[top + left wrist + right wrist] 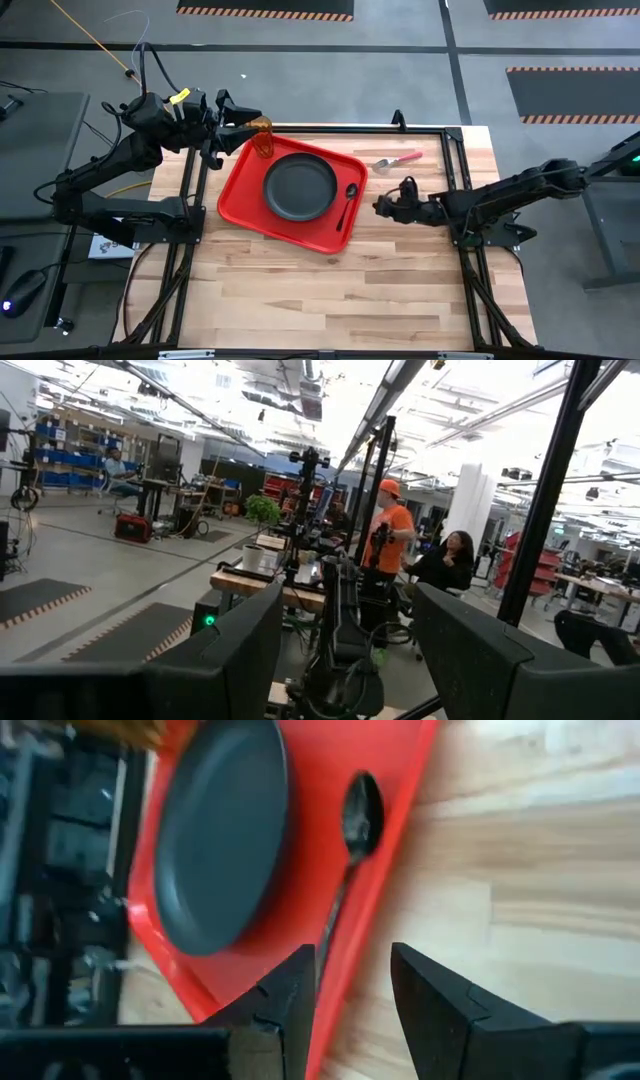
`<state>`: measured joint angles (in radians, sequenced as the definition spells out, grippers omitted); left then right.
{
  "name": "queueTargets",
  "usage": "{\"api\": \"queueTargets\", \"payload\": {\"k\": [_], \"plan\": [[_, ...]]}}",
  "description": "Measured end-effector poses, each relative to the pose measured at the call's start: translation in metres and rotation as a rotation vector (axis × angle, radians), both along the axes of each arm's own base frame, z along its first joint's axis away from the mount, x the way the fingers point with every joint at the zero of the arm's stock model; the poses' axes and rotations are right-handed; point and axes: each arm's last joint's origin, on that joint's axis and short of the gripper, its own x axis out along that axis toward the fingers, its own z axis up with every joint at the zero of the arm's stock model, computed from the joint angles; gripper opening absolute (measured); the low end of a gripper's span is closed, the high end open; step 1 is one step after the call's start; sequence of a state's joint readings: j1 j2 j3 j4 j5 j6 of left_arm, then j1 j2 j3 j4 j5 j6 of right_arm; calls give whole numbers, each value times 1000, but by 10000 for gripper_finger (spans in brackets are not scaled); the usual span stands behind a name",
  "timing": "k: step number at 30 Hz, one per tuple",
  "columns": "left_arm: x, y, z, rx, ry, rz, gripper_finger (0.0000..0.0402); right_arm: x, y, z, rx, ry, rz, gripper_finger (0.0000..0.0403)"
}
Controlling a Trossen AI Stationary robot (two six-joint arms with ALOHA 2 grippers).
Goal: Pick and place plate/cup/fork/spoon on tray
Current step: Put the pink fork on the red serving tray
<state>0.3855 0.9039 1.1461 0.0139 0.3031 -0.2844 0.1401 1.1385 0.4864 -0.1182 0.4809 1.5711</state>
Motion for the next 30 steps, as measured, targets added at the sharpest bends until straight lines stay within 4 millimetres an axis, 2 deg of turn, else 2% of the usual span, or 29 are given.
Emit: {"api": "queueTargets", "payload": {"k": [7,14,21,25,30], "plan": [[0,0,0,-1,-1,1,213,2,-4,4,-64,-104,-143,124],[0,0,0,0,0,2,213,4,-5,8,-98,-154,-196,124],[0,0,0,-1,-1,1,213,7,-6,13,15,-296,-292,124],[0,0,0,-1,-1,1,213,9,-13,15,26,-325,-331,124],[0,0,0,-1,-1,1,213,18,-35,31,-32,-379,-312,124]]}}
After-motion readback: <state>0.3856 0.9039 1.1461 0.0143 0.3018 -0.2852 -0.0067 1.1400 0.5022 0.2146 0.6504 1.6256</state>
